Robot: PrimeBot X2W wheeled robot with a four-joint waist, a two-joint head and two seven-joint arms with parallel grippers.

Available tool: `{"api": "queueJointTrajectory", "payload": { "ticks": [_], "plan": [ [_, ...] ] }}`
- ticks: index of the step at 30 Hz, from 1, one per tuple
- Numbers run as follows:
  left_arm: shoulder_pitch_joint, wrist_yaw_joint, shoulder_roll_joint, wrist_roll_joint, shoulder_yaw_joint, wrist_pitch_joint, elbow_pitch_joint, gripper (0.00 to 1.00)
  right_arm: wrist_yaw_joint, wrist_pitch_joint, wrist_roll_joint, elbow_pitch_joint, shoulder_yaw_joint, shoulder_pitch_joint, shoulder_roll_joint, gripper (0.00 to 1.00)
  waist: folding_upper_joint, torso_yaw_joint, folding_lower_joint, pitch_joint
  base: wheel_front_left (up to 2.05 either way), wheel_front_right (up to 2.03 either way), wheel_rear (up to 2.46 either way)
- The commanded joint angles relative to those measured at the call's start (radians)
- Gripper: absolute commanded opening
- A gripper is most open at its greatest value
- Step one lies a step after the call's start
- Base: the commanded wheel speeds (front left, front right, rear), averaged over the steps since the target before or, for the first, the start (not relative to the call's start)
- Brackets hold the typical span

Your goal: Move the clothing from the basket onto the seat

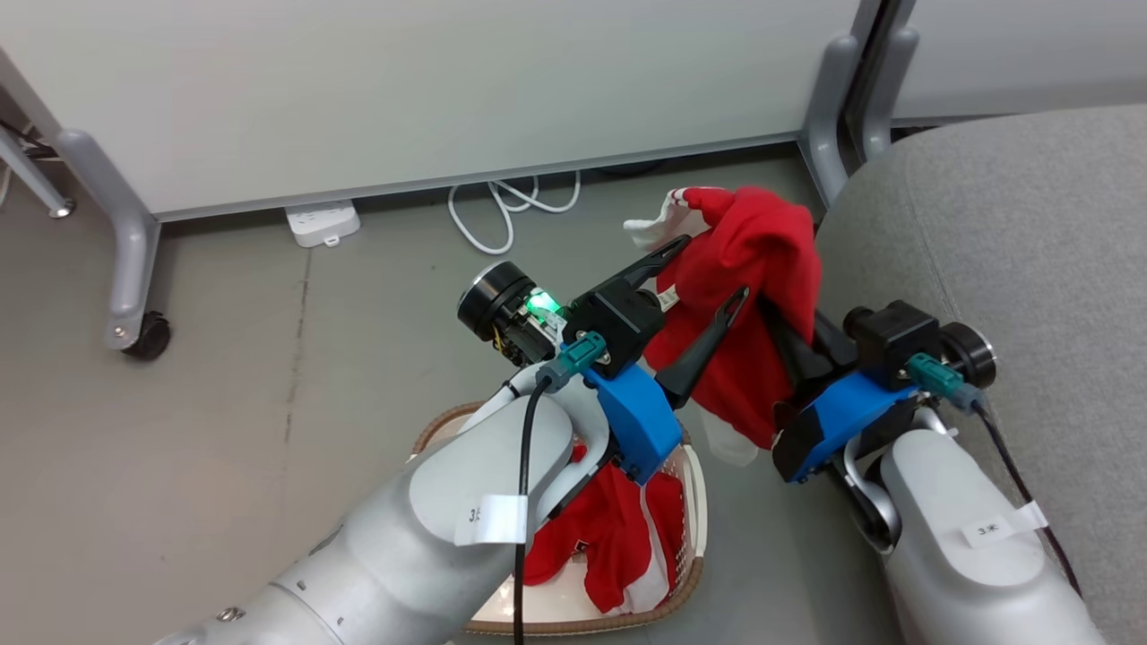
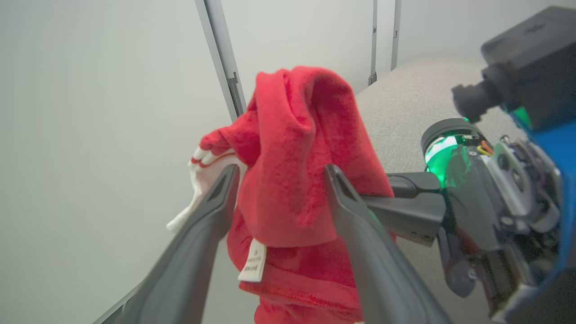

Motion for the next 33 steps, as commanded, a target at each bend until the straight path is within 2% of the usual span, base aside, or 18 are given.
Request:
{"api": "queueJointTrajectory", "payload": {
  "ticks": [1, 12, 33],
  "plan": [
    [0.012, 0.003, 0.001, 0.01, 0.004, -0.004, -0.001, 1.0, 0.0, -0.001, 0.005, -0.011, -0.008, 0.009, -0.01, 0.0, 0.0, -0.016, -0.0001, 0.015, 0.0, 0.0, 0.0],
    [0.016, -0.002, 0.007, 0.047, 0.019, -0.004, -0.003, 1.0, 0.0, -0.001, 0.001, -0.105, -0.121, 0.023, -0.05, 0.0, 0.0, -0.111, -0.0001, 0.095, 0.0, 0.0, 0.0],
    [-0.017, -0.033, 0.003, 0.094, -0.033, -0.004, 0.026, 1.0, 0.0, -0.001, -0.01, -0.253, -0.373, 0.106, -0.028, 0.0, 0.0, -0.33, -0.0001, 0.193, 0.0, 0.0, 0.0]
  ]
}}
